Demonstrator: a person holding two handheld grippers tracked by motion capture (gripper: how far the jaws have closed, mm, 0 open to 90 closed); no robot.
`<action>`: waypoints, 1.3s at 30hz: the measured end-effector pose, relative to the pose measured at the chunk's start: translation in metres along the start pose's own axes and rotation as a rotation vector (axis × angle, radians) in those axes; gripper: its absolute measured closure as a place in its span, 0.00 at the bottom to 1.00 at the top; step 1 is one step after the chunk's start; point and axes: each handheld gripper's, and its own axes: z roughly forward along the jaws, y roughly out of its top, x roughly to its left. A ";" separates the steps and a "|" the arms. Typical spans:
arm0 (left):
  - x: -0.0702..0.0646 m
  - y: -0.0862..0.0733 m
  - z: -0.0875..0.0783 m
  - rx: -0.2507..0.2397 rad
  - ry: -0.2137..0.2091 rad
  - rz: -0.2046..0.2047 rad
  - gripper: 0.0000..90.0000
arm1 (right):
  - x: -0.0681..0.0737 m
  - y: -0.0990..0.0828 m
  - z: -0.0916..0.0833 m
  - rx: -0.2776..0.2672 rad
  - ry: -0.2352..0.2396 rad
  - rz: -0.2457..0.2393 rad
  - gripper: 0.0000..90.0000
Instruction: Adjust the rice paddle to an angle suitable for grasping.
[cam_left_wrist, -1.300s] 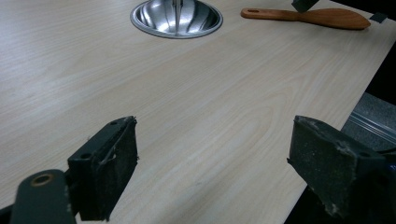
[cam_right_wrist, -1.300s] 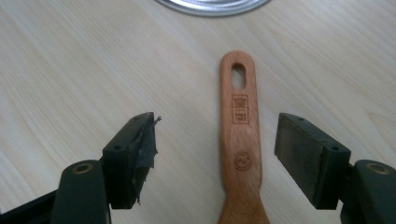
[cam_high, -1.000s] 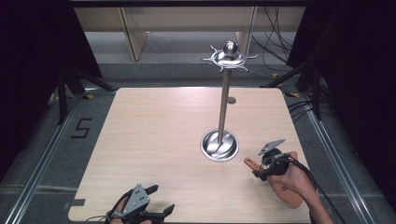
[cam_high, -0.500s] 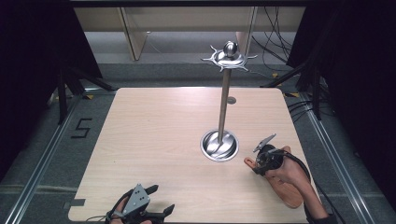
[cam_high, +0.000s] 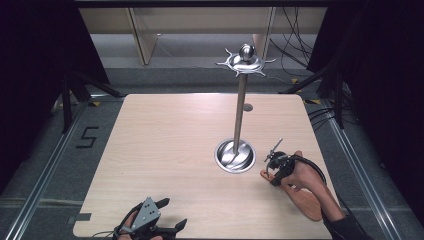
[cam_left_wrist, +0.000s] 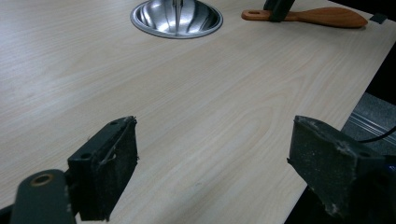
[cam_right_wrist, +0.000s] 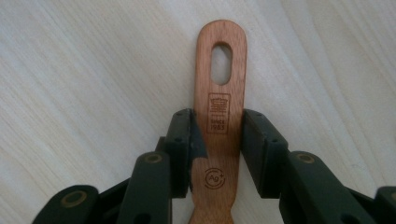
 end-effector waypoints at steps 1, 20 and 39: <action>0.000 0.000 0.000 0.000 0.000 0.000 0.16 | 0.000 0.000 0.000 0.000 0.000 0.000 0.73; 0.001 0.000 0.001 -0.026 -0.007 -0.014 0.16 | 0.001 -0.002 -0.004 0.014 -0.006 -0.053 0.74; 0.002 0.000 0.001 -0.013 0.000 -0.011 0.16 | 0.000 -0.046 -0.060 -0.351 -0.015 0.027 0.75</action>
